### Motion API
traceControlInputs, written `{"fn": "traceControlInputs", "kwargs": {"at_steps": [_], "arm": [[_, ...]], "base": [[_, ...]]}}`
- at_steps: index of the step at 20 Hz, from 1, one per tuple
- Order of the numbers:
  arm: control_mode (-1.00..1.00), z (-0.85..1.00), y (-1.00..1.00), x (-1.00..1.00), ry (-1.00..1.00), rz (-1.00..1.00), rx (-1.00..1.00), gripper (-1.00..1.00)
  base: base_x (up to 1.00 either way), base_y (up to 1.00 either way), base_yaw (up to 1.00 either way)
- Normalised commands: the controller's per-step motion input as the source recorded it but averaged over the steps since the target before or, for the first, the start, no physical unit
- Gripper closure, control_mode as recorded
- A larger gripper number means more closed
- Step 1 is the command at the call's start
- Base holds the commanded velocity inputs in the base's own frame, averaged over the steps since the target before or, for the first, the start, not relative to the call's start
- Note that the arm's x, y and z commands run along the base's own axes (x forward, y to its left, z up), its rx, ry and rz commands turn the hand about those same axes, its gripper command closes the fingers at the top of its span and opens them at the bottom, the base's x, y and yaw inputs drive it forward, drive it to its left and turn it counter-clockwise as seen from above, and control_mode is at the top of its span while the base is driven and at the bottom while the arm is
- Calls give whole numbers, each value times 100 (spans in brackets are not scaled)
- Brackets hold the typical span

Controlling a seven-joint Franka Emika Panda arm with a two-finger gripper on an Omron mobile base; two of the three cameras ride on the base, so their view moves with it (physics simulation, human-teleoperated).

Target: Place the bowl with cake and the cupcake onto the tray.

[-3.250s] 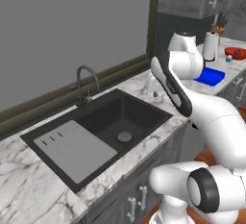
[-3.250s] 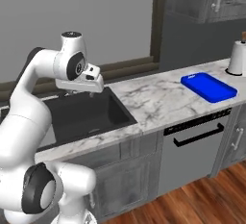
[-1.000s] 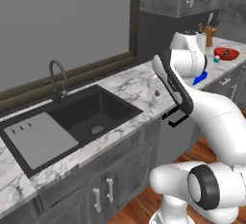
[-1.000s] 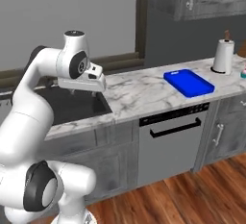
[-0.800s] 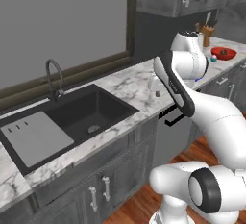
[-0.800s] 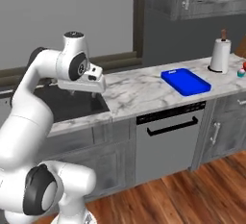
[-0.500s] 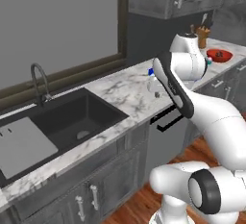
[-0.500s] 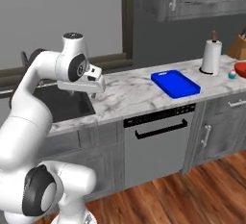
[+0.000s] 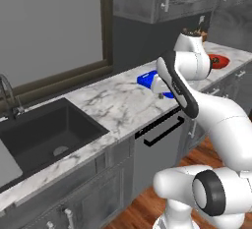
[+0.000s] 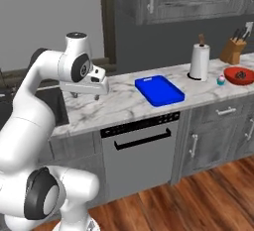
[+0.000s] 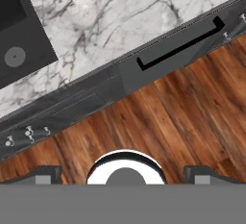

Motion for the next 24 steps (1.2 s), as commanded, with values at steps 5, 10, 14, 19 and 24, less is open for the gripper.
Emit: {"fn": "traceControlInputs", "kwargs": {"at_steps": [5, 10, 14, 19, 24], "arm": [[100, 0, 0, 0, 0, 0, 0, -100], [100, 0, 0, 0, 0, 0, 0, -100], [100, 0, 0, 0, 0, 0, 0, -100], [100, 0, 0, 0, 0, 0, 0, -100], [100, 0, 0, 0, 0, 0, 0, -100]], "base": [[22, -60, 1], [25, -57, 4], [26, -51, 14], [26, -49, 17], [25, -47, 21]]}}
